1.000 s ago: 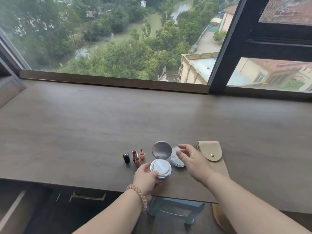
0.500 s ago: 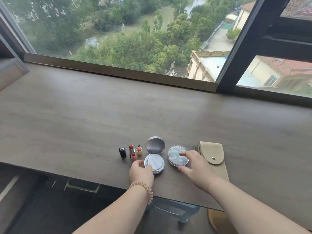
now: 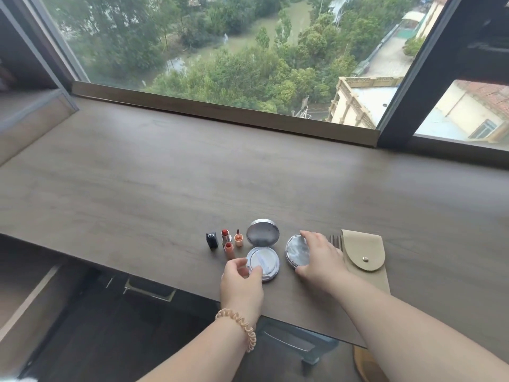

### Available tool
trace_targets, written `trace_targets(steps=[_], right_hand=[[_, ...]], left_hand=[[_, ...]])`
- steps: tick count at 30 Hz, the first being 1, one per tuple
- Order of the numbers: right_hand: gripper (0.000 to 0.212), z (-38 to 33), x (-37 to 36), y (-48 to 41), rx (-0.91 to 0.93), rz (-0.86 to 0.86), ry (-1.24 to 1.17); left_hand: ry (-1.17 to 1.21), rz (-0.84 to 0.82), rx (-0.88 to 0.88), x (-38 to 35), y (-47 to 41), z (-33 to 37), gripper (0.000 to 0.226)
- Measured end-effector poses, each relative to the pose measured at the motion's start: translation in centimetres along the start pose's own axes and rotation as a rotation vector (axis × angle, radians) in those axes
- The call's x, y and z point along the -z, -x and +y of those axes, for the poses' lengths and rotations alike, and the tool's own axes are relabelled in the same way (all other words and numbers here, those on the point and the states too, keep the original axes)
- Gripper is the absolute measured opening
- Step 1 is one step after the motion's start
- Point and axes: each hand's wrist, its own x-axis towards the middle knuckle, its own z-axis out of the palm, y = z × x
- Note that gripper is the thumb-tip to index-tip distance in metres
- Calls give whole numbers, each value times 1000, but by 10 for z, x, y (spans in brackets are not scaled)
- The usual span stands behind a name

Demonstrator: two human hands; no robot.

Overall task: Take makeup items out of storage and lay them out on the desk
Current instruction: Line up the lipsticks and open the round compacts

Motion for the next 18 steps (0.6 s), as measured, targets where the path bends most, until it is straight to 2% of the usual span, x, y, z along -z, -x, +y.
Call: trace_targets(steps=[2, 4, 6, 8, 9, 12, 15, 18], right_hand=[[78, -1, 1, 0, 2, 40, -38], [77, -2, 6, 4, -34, 86, -160], [82, -3, 15, 12, -78, 83, -511], [83, -6, 29, 22, -48, 46, -889], [81, -9, 36, 26, -16, 19, -996], [70, -19, 54, 38, 54, -29, -1112], [64, -30, 67, 50, 128, -31, -1117], [65, -41, 78, 64, 170, 13, -1121]], left_hand=[[45, -61, 7, 2, 8, 9, 18], [127, -233, 111, 6, 16, 25, 14], [187, -460, 208, 12, 18, 41, 17], [212, -610, 173, 16, 15, 53, 40], [232, -658, 138, 18, 12, 58, 56], [324, -819, 80, 18, 11, 76, 83], [425, -950, 41, 14, 16, 88, 85], [502, -971, 12, 13, 21, 94, 77]])
